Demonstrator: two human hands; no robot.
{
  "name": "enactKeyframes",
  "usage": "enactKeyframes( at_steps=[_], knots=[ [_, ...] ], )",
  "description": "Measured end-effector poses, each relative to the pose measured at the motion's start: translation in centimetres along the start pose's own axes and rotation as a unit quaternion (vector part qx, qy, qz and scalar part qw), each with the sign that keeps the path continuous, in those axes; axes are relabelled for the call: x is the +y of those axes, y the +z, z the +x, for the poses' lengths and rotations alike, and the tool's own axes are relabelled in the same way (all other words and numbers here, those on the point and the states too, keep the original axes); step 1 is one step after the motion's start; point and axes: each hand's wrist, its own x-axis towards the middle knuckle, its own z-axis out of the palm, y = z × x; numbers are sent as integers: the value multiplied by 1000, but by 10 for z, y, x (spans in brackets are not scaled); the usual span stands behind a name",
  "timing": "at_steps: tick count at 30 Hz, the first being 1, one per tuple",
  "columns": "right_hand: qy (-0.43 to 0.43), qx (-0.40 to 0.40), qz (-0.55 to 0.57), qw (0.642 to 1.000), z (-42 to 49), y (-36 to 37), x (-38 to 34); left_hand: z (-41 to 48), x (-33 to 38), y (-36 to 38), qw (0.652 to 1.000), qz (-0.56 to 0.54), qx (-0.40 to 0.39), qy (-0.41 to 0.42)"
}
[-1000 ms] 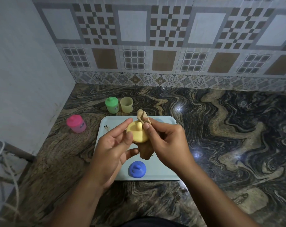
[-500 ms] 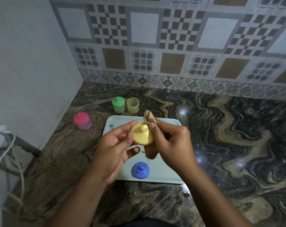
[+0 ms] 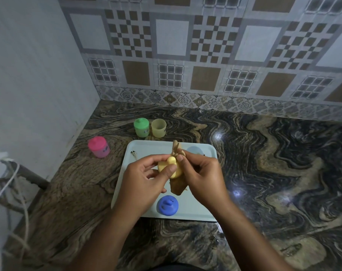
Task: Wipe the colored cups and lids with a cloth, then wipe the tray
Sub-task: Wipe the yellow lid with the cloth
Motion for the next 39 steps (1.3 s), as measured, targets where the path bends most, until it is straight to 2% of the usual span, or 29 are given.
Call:
enactKeyframes(
  at_steps=[6, 10, 15, 19, 24, 27, 32, 39],
  knots=[
    [-11, 16, -12, 1000, -1, 2, 22, 8, -21, 0, 991, 112, 49, 56],
    [-55, 48, -92, 993, 9, -3, 44, 17, -32, -6, 975, 176, 87, 106],
    [-154, 80, -192, 966, 49, -3, 43, 74, -34, -15, 957, 218, 120, 147],
    [-217, 88, -312, 921, 104, 6, 49, 133, -31, -10, 942, 271, 126, 155],
    [-168, 59, -335, 925, 162, 11, 58, 193, -36, -3, 914, 356, 113, 155],
    [-120, 90, -306, 940, 185, 12, 59, 217, -47, -3, 901, 394, 118, 136],
    [-66, 122, -276, 951, 208, 15, 63, 242, -68, 6, 905, 403, 91, 97],
    [-68, 126, -280, 949, 229, 16, 89, 265, -90, 14, 907, 411, 62, 69]
  ],
)
